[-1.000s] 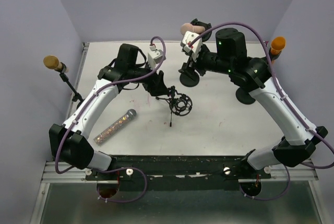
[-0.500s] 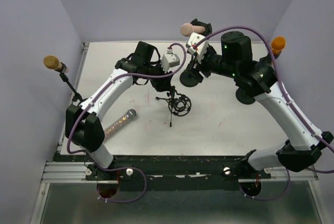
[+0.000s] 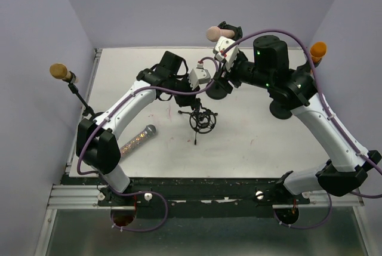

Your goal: Remove the microphone from the stand

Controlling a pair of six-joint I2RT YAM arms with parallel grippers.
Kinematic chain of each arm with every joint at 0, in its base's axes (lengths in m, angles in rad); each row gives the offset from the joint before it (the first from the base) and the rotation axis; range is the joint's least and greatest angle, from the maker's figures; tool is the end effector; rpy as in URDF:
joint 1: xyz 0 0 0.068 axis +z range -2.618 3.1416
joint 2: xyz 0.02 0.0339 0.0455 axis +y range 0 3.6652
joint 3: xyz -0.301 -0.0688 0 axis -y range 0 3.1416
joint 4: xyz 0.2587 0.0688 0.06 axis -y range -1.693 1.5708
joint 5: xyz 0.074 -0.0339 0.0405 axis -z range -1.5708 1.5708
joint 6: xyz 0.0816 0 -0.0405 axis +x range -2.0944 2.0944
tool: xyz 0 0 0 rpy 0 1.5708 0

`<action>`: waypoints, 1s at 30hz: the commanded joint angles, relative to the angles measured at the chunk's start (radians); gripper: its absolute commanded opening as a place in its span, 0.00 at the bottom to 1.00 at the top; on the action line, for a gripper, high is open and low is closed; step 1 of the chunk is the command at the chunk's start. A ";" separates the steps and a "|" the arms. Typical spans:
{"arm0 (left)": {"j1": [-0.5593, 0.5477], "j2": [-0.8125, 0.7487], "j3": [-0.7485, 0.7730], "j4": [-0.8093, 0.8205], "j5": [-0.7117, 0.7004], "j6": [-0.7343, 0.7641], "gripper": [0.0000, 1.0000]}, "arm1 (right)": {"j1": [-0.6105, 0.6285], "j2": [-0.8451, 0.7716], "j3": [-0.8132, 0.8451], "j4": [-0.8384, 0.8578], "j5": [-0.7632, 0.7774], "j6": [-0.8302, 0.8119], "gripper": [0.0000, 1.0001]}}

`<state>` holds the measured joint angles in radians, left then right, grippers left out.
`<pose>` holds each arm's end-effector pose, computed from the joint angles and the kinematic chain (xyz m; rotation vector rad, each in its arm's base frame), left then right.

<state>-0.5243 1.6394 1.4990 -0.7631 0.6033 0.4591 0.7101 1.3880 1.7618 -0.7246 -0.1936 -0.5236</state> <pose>0.3167 -0.2366 0.3261 1.3561 1.9858 -0.7705 0.2392 0.2263 0.5069 -1.2186 1.4928 0.3110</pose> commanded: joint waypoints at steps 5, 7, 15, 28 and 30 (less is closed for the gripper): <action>-0.006 -0.012 0.017 0.024 -0.106 0.032 0.09 | -0.005 0.006 -0.021 0.034 0.017 -0.003 0.72; 0.013 -0.024 0.007 0.030 -0.122 0.036 0.08 | -0.005 0.002 -0.025 0.037 0.020 -0.007 0.72; 0.144 0.006 0.072 0.059 -0.188 -0.017 0.03 | -0.006 0.003 -0.025 0.048 0.023 -0.009 0.72; 0.337 0.284 0.438 0.084 -0.287 -0.077 0.01 | -0.004 0.022 0.037 0.004 0.046 -0.030 0.72; 0.349 0.321 0.498 0.081 -0.287 -0.077 0.15 | -0.006 0.023 0.047 -0.007 0.052 -0.038 0.72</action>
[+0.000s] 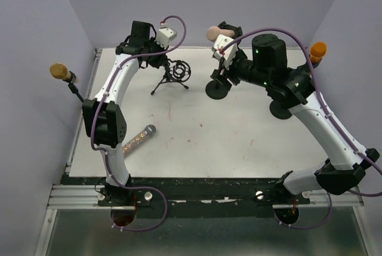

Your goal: Remove the microphone from the stand

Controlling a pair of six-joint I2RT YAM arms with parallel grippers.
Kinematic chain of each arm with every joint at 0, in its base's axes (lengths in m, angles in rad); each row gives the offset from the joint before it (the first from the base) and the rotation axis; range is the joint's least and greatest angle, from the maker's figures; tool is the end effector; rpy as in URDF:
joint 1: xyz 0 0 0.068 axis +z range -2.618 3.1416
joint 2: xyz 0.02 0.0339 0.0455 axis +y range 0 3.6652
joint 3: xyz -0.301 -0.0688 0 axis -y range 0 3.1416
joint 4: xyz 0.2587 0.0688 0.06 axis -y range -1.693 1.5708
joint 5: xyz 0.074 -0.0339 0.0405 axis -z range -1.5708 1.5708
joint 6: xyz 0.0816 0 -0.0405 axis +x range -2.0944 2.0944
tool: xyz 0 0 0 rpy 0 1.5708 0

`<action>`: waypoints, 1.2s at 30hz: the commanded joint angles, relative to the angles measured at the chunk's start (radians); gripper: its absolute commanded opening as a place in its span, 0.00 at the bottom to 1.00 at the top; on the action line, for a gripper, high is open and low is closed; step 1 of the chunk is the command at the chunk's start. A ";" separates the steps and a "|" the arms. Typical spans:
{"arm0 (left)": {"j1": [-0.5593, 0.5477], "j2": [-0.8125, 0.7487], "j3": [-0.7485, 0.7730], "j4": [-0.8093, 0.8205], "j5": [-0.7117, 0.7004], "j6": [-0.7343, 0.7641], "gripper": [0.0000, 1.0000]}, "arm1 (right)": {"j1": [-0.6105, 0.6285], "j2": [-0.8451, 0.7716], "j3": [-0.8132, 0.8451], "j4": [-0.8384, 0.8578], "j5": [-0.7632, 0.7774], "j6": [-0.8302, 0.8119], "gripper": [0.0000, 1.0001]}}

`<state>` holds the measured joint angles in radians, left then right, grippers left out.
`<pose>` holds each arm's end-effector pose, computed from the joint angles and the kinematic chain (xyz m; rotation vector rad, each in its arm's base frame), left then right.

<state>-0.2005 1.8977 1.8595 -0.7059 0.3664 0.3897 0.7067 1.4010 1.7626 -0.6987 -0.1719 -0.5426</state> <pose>0.4724 -0.1258 0.3469 0.8361 2.1168 -0.3244 0.2462 0.2285 0.5067 -1.2108 1.4800 0.2748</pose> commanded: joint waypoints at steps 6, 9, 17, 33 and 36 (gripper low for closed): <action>0.032 0.064 0.159 0.028 -0.093 -0.015 0.63 | -0.003 0.013 0.069 -0.042 0.066 -0.034 0.72; 0.032 0.029 0.123 0.026 -0.118 -0.026 0.68 | -0.003 0.013 0.075 -0.045 0.072 -0.048 0.72; 0.030 -0.216 -0.011 -0.009 -0.087 -0.143 0.78 | -0.019 0.053 0.228 -0.024 0.110 -0.026 0.73; -0.135 -0.493 -0.051 0.201 0.415 -0.339 0.99 | -0.422 0.199 0.314 0.073 -0.043 0.147 0.74; -0.192 -0.470 -0.054 0.233 0.376 -0.315 0.99 | -0.533 0.236 0.314 0.059 -0.127 0.246 0.72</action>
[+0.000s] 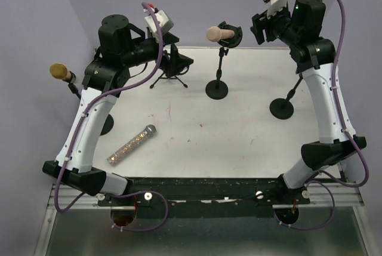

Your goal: Remove the microphone from the stand

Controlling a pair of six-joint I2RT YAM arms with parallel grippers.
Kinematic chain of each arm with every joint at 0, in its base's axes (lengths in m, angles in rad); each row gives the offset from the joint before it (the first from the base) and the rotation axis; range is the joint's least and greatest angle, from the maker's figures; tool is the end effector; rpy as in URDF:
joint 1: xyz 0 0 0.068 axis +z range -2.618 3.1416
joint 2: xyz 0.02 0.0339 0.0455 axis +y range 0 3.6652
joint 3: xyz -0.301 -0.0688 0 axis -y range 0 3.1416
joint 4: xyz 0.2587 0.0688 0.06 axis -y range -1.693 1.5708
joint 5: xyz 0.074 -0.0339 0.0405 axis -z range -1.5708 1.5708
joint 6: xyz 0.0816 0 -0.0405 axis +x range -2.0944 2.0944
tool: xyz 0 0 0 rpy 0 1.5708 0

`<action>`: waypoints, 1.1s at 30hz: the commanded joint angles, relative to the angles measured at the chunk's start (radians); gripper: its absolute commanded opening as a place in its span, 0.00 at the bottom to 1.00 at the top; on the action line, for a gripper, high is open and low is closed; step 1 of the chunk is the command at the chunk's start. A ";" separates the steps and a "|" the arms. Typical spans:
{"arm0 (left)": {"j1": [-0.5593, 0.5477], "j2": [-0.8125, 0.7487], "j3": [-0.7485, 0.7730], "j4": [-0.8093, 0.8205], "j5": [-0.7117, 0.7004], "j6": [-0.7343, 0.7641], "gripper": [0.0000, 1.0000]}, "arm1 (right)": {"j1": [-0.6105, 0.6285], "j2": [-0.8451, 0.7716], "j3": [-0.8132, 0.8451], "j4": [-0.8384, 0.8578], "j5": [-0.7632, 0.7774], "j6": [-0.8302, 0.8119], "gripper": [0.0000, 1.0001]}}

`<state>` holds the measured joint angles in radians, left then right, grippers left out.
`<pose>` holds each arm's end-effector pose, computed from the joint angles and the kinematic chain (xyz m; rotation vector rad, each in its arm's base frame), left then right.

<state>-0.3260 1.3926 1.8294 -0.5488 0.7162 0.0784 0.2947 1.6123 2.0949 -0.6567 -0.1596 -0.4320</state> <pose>0.2769 -0.1502 0.5584 0.8601 1.4849 -0.7840 0.3656 0.1245 0.5607 -0.7271 1.5839 0.0386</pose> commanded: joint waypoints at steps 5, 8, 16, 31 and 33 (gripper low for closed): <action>-0.131 0.066 -0.090 0.220 -0.067 0.015 0.99 | -0.141 -0.037 -0.169 0.104 -0.285 0.075 0.72; -0.156 0.091 -0.107 0.282 -0.110 0.035 0.99 | -0.141 -0.066 -0.254 0.172 -0.296 0.058 0.76; -0.191 0.140 -0.224 0.601 -0.187 0.003 0.99 | -0.141 0.043 -0.214 0.177 -0.405 0.266 0.84; -0.216 0.304 -0.300 1.081 -0.287 -0.019 0.99 | -0.141 0.172 -0.096 0.118 -0.422 0.183 0.84; -0.216 0.335 -0.279 1.101 -0.282 -0.031 0.98 | -0.141 0.196 -0.067 0.112 -0.429 0.193 0.84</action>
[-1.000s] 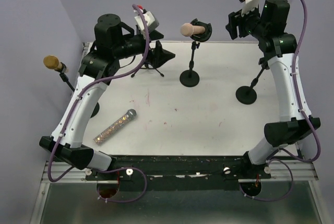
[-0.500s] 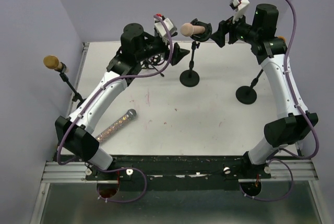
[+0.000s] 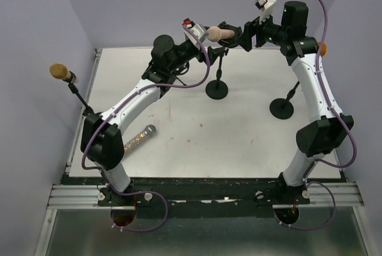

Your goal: Remove the microphone from the stand

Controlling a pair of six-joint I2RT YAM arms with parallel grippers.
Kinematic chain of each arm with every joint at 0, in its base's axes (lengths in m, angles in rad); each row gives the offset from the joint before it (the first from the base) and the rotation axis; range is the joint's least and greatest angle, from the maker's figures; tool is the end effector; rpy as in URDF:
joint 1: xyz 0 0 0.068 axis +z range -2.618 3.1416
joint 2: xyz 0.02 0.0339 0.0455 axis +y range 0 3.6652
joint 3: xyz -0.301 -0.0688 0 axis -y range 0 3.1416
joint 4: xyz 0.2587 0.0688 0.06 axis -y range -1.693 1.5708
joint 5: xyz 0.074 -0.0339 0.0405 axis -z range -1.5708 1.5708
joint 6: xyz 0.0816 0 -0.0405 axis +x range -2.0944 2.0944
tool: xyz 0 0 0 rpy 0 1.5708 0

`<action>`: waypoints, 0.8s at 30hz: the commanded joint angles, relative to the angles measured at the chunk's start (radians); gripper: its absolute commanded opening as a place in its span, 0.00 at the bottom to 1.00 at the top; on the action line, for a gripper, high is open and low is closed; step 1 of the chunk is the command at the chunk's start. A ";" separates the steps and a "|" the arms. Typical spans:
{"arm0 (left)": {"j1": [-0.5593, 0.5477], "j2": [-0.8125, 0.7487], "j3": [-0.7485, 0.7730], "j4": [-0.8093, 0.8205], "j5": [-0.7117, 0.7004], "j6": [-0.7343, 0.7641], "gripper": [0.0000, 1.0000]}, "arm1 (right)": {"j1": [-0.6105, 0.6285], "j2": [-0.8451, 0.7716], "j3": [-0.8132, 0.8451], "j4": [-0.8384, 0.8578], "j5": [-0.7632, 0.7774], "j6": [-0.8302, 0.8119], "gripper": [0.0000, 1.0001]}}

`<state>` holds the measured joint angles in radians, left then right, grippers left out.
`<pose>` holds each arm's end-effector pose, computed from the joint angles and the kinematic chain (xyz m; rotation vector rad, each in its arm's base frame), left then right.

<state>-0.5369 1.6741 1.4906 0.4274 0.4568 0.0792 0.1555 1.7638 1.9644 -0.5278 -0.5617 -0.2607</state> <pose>0.3762 -0.2658 0.4602 0.7790 1.1458 -0.6861 0.4425 0.1134 0.4733 -0.7493 1.7148 0.4589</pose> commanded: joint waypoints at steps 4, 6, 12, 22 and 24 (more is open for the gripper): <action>-0.008 0.110 0.103 0.149 -0.012 -0.048 0.98 | -0.002 0.088 0.108 -0.034 -0.015 0.038 0.83; -0.009 0.137 0.126 0.162 -0.013 -0.047 0.97 | -0.002 0.103 0.116 -0.028 -0.010 0.055 0.83; -0.037 0.234 0.227 0.180 -0.070 -0.006 0.93 | -0.002 0.160 0.162 -0.054 -0.021 0.064 0.79; -0.049 0.311 0.295 0.168 -0.121 0.036 0.70 | -0.002 0.194 0.169 -0.043 -0.033 0.101 0.68; -0.046 0.309 0.293 0.162 -0.112 0.034 0.50 | -0.002 0.195 0.165 -0.034 -0.033 0.113 0.66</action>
<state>-0.5835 1.9663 1.7477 0.5678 0.3717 0.0887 0.1555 1.9366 2.1071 -0.5617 -0.5713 -0.1833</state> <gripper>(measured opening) 0.720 0.676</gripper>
